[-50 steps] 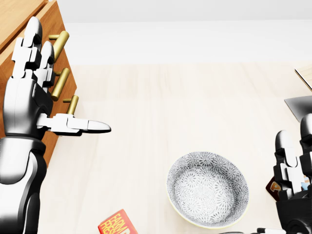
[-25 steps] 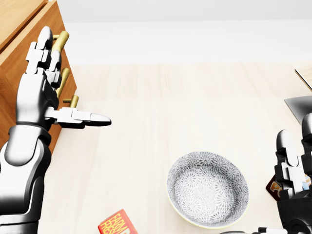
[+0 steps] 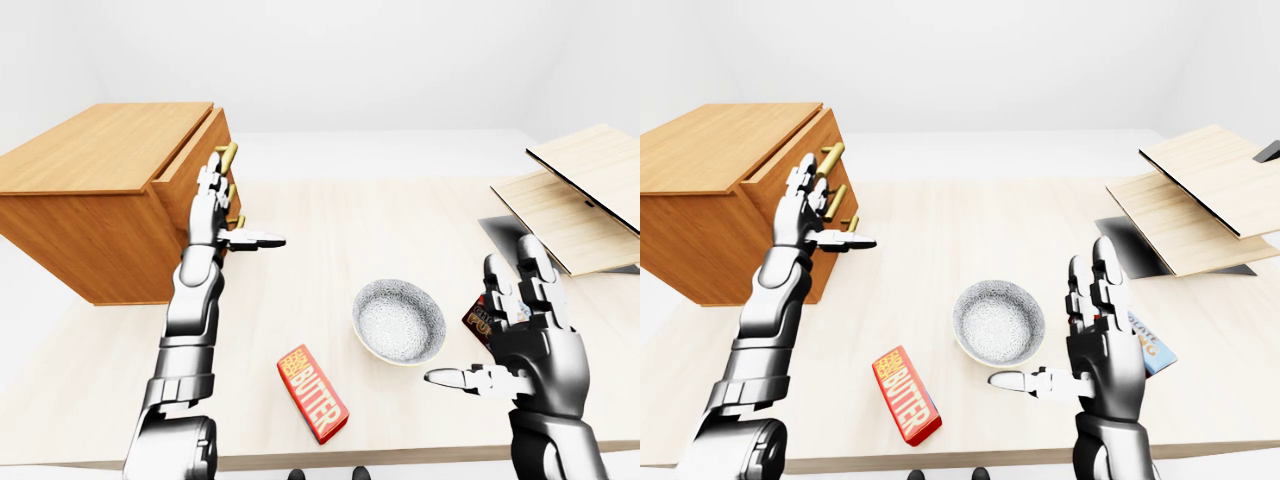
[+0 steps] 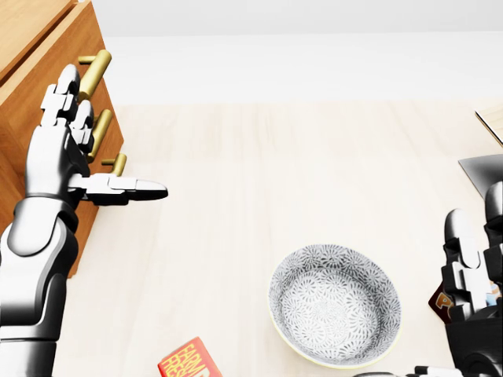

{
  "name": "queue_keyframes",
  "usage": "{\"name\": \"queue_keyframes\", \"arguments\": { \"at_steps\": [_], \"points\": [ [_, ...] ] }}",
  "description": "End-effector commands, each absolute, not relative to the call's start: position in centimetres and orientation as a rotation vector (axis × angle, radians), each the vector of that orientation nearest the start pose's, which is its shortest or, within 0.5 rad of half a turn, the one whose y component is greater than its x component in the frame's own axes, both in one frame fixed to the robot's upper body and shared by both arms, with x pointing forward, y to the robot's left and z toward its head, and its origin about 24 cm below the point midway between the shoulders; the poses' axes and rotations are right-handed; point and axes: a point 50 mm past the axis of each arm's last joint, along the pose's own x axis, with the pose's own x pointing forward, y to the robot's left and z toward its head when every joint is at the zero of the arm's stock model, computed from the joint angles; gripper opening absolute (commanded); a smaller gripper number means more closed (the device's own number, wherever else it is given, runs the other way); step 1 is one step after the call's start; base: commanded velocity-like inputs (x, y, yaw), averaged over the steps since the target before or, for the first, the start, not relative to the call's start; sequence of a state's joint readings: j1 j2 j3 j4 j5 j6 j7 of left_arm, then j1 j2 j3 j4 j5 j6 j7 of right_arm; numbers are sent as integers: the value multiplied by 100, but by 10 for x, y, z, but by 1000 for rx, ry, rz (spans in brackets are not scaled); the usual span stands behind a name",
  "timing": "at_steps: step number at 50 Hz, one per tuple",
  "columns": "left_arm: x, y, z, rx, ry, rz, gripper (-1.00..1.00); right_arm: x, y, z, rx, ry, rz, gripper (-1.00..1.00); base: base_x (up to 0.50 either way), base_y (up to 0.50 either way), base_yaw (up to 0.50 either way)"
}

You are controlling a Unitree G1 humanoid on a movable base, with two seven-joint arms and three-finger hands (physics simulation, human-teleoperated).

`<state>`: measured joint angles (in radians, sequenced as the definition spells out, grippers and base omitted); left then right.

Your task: Close the top drawer of the cabinet and put the bowl on top of it.

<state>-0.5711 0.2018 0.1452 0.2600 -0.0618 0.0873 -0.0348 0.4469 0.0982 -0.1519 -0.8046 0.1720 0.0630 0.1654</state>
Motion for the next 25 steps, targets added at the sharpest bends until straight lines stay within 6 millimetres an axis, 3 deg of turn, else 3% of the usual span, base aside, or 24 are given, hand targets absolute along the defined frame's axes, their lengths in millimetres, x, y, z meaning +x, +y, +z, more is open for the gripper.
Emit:
{"name": "queue_keyframes", "arguments": {
  "at_steps": [1, 25],
  "points": [
    [355, 196, 145, 64, -190, 40, 100, 153, -186, 132, 92, -335, -93, 100, 0, 0, 0],
    [355, 206, 142, 27, -175, 49, 100, 151, -185, 132, 94, -339, -94, 100, 0, 0, 0]
  ]
}}
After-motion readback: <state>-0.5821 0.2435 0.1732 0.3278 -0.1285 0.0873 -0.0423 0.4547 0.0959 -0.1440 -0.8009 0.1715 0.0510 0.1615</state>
